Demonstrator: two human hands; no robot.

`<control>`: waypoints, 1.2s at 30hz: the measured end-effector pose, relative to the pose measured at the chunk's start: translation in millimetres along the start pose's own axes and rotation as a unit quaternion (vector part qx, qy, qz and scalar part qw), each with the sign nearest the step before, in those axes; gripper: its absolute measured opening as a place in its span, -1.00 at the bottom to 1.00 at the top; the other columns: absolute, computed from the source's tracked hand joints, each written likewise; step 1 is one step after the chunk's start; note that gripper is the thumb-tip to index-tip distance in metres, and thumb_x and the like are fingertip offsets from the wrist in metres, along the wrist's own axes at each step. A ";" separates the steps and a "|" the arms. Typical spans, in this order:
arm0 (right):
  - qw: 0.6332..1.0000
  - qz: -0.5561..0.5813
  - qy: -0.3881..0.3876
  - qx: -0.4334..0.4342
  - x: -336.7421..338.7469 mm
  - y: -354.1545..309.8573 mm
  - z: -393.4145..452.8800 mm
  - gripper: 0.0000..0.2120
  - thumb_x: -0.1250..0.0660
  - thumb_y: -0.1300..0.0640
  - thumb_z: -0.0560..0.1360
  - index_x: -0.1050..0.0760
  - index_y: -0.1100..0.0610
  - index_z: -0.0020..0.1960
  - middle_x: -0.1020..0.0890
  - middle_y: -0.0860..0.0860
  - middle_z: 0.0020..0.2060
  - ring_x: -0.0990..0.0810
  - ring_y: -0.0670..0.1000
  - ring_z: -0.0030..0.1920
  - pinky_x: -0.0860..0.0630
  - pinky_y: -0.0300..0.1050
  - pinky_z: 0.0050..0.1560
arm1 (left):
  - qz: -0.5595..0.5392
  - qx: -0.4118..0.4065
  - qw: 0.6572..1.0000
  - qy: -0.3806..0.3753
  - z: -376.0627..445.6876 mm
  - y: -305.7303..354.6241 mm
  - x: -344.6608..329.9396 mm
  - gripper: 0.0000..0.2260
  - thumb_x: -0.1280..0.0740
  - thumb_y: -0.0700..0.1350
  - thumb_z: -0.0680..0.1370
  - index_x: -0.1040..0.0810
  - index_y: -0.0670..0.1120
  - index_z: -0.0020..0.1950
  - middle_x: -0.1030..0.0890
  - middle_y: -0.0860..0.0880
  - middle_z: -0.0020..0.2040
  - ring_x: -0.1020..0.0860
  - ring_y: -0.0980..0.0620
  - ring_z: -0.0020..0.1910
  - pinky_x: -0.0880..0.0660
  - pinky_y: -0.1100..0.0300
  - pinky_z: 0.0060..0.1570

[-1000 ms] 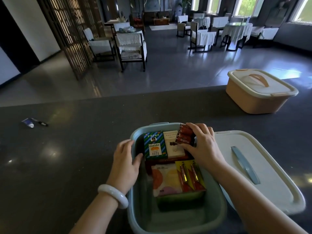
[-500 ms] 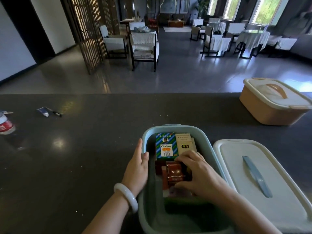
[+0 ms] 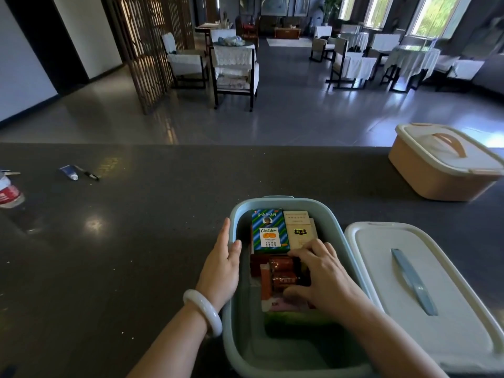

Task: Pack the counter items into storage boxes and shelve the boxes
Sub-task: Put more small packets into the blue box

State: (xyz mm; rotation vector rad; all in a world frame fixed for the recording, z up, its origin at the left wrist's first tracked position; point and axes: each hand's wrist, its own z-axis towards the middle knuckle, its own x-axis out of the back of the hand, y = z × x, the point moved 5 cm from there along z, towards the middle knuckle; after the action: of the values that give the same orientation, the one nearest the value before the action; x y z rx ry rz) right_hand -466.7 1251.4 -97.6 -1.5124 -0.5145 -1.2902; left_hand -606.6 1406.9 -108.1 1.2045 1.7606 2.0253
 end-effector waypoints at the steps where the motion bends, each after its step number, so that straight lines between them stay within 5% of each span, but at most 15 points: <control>1: 1.000 -0.001 0.000 -0.001 -0.2 0.0 0.3 -0.24 -0.43 -0.33 0.27 -0.35 -0.10 0.40 -0.21 -0.26 0.06 -0.17 -0.18 0.11 -0.30 -0.19 0.28 | 0.000 0.000 1.000 -0.001 -0.1 0.0 0.2 -0.51 -0.07 0.00 0.66 0.00 0.11 0.57 -0.26 0.00 0.52 -0.33 0.53 -0.17 -0.32 0.66 -0.25; 9: 1.000 0.000 -0.001 -0.012 -1.1 2.5 -0.5 -0.25 -0.42 -0.35 0.27 -0.35 -0.12 0.38 -0.27 -0.22 0.12 -0.20 -0.15 0.13 -0.33 -0.16 0.27 | 0.002 0.003 1.000 -0.004 -2.8 4.0 0.9 -0.51 -0.07 0.01 0.67 0.01 0.12 0.58 -0.29 0.04 0.49 -0.38 0.48 -0.18 -0.36 0.62 -0.28; 16: 1.000 0.004 -0.009 -0.018 -1.0 2.8 -1.5 -0.25 -0.42 -0.33 0.28 -0.32 -0.13 0.39 -0.30 -0.18 0.17 -0.21 -0.12 0.16 -0.34 -0.14 0.27 | -0.009 -0.004 1.000 -0.007 -4.1 7.6 1.1 -0.51 -0.08 -0.03 0.67 0.00 0.06 0.58 -0.32 0.22 0.01 -0.38 0.66 -0.27 -0.37 0.61 -0.30; 24: 1.000 0.013 -0.014 -0.017 1.6 0.1 -2.5 -0.23 -0.41 -0.36 0.26 -0.31 -0.13 0.39 -0.29 -0.19 0.17 -0.20 -0.13 0.18 -0.32 -0.16 0.29 | 0.002 -0.004 1.000 -0.005 -5.5 7.8 1.3 -0.51 -0.08 -0.02 0.67 -0.01 0.09 0.57 -0.29 0.20 0.21 -0.40 0.59 -0.21 -0.33 0.64 -0.26; 36: 0.997 0.044 0.055 -0.034 22.9 -11.2 2.4 -0.46 -0.30 -0.30 0.39 -0.39 -0.13 0.31 -0.24 -0.33 0.07 -0.24 -0.24 0.19 -0.39 -0.17 0.22 | 0.002 -0.001 0.999 -0.043 -4.1 7.3 6.3 -0.46 -0.12 0.07 0.63 0.05 0.15 0.55 -0.46 0.25 0.09 -0.49 0.55 -0.13 -0.45 0.51 -0.20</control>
State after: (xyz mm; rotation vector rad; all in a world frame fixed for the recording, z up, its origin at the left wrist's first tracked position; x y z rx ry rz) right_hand -467.3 1251.2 -72.0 -1.4930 -0.3314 -1.3251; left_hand -610.9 1405.8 -98.6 1.2770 1.7179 1.9456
